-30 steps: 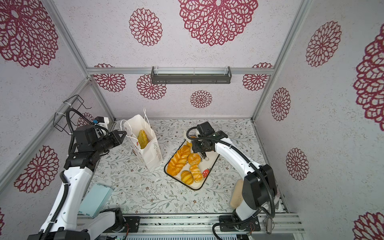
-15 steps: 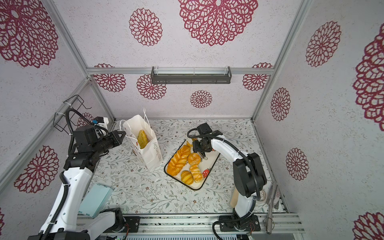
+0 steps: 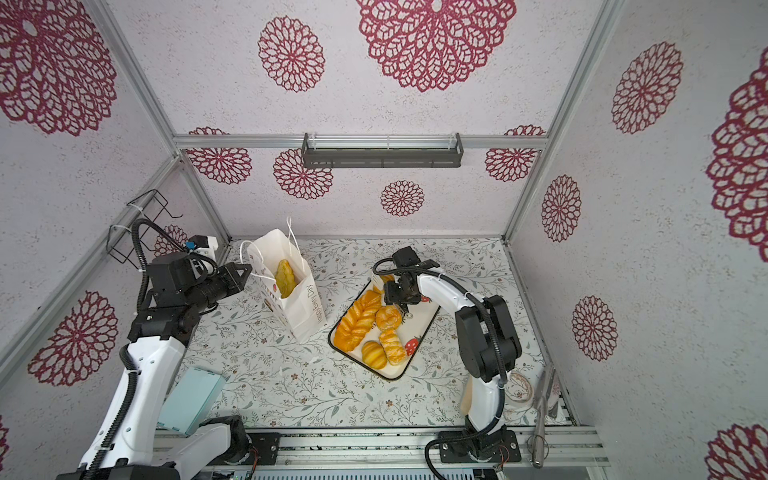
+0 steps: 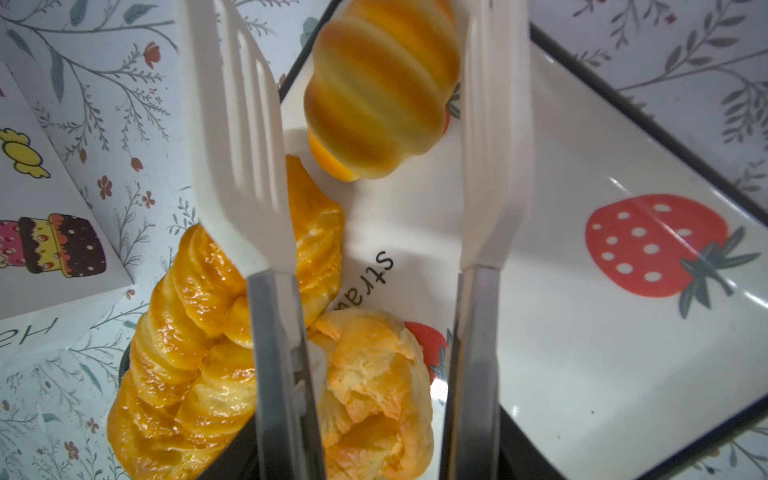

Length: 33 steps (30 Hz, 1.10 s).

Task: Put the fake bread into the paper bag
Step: 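Lower the tongs onto a striped croissant and squeeze them with the right gripper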

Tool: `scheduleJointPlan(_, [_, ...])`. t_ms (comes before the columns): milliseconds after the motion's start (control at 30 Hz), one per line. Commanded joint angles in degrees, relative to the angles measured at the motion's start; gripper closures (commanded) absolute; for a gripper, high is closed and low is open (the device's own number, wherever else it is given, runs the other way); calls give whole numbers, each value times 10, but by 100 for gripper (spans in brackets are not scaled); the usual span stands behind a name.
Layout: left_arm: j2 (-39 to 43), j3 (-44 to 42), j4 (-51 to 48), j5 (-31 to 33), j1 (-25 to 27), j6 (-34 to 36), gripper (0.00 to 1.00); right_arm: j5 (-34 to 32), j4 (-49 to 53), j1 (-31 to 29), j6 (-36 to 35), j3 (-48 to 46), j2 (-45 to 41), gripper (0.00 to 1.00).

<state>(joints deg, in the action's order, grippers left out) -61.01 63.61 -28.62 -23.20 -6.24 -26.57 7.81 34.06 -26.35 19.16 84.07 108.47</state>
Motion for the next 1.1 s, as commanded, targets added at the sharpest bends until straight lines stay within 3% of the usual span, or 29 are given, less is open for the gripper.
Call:
scheduleJointPlan(0, [6,-7,8,1,-5,8,100,9,-9,5,4,30,6,40])
scheduleJointPlan(400, [8,-8,9,0,-6,7,100,-4,2,6,-4,36,22,42])
scheduleJointPlan(1067, [6,-9,11,-3,-6,6,100,-16,-3,6,-3,14,-18,67])
